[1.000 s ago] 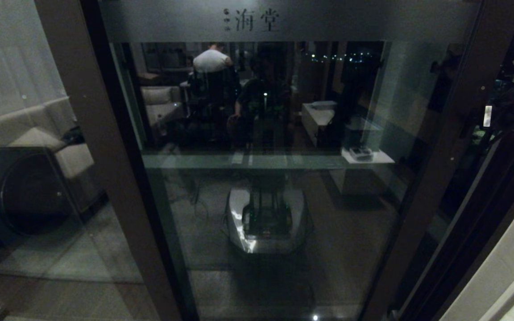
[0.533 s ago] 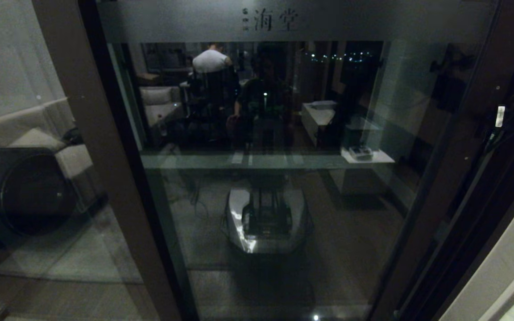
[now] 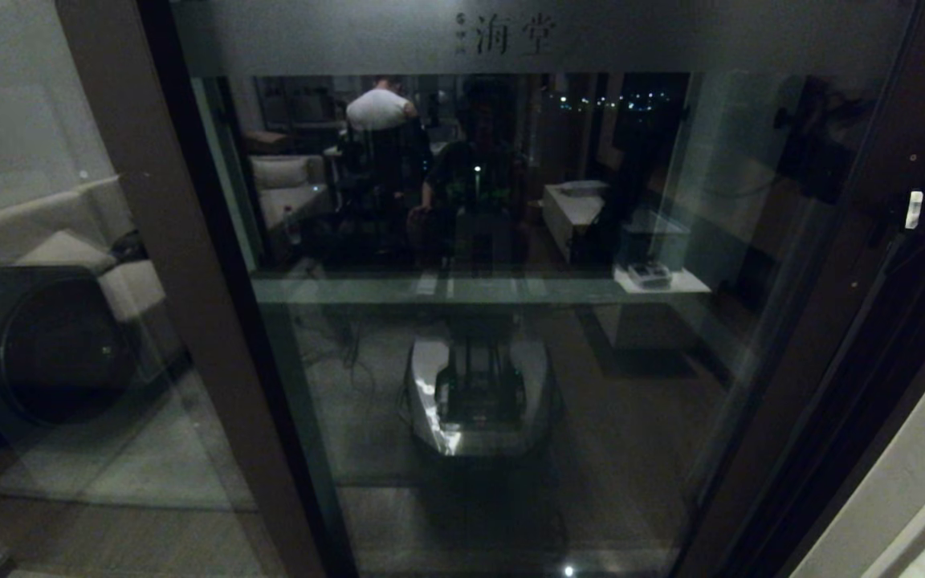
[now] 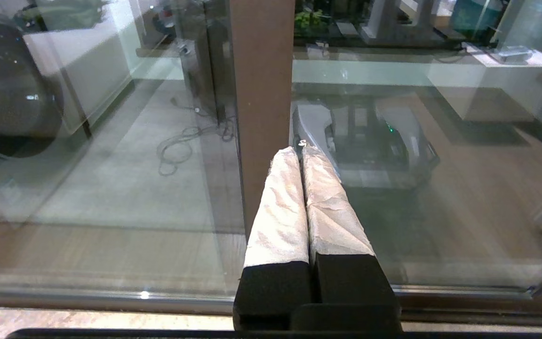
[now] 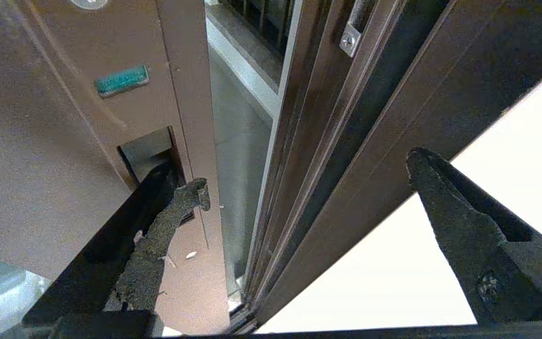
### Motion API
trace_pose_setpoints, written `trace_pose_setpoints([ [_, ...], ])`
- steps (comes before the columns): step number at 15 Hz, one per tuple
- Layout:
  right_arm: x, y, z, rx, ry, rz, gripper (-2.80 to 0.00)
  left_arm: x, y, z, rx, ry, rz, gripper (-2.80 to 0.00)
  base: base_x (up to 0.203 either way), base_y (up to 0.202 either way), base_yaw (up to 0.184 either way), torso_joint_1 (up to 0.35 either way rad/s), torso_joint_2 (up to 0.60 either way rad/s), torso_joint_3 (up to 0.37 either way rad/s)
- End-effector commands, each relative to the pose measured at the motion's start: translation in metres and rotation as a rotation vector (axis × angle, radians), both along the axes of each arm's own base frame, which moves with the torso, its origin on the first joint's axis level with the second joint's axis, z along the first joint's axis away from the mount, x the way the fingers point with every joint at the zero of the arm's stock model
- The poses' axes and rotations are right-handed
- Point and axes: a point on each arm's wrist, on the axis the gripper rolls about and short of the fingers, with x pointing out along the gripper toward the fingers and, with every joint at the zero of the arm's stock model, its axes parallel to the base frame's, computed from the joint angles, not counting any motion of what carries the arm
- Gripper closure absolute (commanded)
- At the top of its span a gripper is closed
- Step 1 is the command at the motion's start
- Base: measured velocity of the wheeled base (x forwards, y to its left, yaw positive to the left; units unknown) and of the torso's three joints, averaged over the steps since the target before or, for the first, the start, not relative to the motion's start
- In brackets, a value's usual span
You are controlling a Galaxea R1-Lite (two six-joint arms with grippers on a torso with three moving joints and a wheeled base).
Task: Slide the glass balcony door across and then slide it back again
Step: Close the slid door
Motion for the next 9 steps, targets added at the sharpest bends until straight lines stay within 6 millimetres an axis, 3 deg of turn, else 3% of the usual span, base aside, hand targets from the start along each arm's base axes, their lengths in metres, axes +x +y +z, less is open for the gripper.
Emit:
trace_pose_setpoints([
  [1, 0.000, -0.007, 0.001, -0.004, -0.004, -0.016, -2.80, 0.000, 0.000, 0.000, 0.000, 0.001, 0.000, 0.00, 0.000, 0.000, 0.000, 0.000, 0.00, 0.000],
  [9, -0.003, -0.021, 0.003, -0.012, -0.011, -0.053, -2.80, 0.000, 0.000, 0.000, 0.000, 0.000, 0.000, 0.00, 0.000, 0.000, 0.000, 0.000, 0.00, 0.000],
])
